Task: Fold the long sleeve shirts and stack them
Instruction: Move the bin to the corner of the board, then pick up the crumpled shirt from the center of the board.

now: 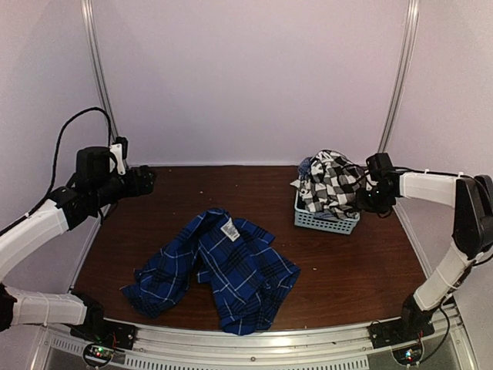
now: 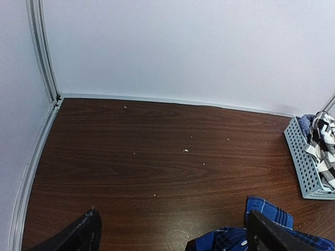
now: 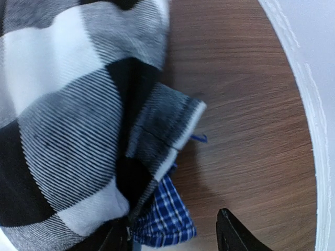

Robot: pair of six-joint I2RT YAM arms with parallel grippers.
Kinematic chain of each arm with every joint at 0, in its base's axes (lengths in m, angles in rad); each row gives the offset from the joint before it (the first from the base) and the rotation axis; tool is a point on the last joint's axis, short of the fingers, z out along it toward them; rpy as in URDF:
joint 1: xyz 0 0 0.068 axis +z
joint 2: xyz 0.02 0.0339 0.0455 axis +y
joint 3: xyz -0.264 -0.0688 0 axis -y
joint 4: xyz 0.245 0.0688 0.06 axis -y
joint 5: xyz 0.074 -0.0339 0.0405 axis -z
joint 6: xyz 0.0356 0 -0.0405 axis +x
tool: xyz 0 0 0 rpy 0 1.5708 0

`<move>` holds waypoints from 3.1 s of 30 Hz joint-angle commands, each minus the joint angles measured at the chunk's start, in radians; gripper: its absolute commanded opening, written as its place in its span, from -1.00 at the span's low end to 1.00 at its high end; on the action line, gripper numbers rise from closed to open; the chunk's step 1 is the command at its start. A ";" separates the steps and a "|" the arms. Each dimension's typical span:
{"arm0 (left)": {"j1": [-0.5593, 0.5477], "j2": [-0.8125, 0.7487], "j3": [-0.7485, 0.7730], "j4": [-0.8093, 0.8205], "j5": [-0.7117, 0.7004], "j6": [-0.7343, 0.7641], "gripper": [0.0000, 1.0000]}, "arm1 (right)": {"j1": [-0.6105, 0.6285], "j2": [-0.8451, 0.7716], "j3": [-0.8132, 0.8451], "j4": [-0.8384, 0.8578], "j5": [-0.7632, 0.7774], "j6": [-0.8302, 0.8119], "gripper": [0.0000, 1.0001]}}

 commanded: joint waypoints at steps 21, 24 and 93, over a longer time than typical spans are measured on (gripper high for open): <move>-0.001 0.040 0.002 0.057 0.012 0.018 0.95 | 0.067 -0.203 0.056 -0.055 -0.043 -0.039 0.17; -0.001 0.043 0.003 0.057 0.017 0.014 0.95 | 0.147 -0.200 0.031 -0.074 -0.040 -0.023 0.14; -0.468 -0.057 -0.219 -0.149 0.091 -0.217 0.58 | 0.701 -0.129 -0.054 0.319 -0.358 0.071 0.71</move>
